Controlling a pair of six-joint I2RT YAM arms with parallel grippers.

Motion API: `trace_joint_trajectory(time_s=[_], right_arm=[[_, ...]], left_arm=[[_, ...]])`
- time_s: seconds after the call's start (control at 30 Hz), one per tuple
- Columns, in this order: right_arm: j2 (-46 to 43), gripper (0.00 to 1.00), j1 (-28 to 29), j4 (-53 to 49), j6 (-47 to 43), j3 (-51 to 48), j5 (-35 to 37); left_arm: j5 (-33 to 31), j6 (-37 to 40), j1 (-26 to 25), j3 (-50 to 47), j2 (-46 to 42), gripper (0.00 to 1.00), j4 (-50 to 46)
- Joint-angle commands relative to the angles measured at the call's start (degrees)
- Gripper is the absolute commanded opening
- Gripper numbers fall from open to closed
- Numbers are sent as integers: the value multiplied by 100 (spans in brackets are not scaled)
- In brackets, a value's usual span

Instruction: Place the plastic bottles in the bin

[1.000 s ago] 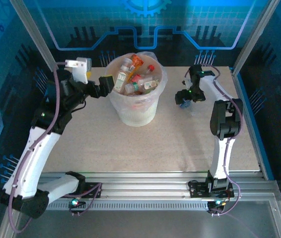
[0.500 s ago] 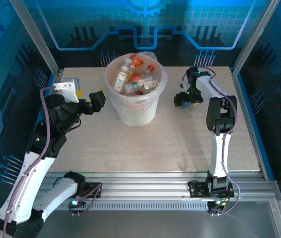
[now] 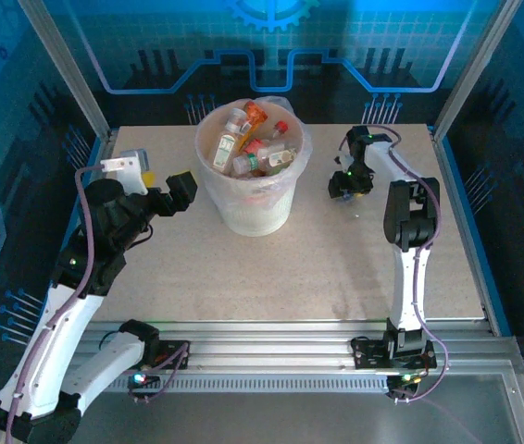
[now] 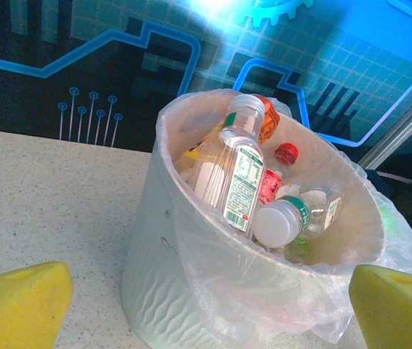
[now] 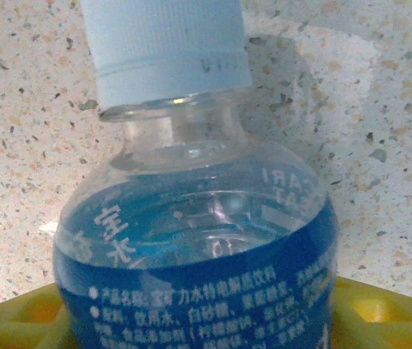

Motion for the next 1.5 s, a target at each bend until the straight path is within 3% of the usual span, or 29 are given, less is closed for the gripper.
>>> trace_joint_trajectory(time_s=[0.0, 0.3, 0.63, 0.87, 1.47], right_arm=[[-503, 52, 17, 27, 274, -207, -122], [-2424, 44, 65, 349, 856, -685, -282], [-3890, 44, 626, 1197, -110, -272, -497], [-3632, 44, 1241, 1666, -1238, 435, -672], [-1721, 42, 2245, 1434, -2705, 2743, -837]], left_arm=[[-79, -103, 50, -36, -95, 99, 15], [-40, -69, 50, -62, -155, 99, -4], [44, -62, 50, -115, -130, 99, 109], [66, -62, 50, -56, -137, 99, 98], [67, -91, 43, 60, -146, 99, -80]])
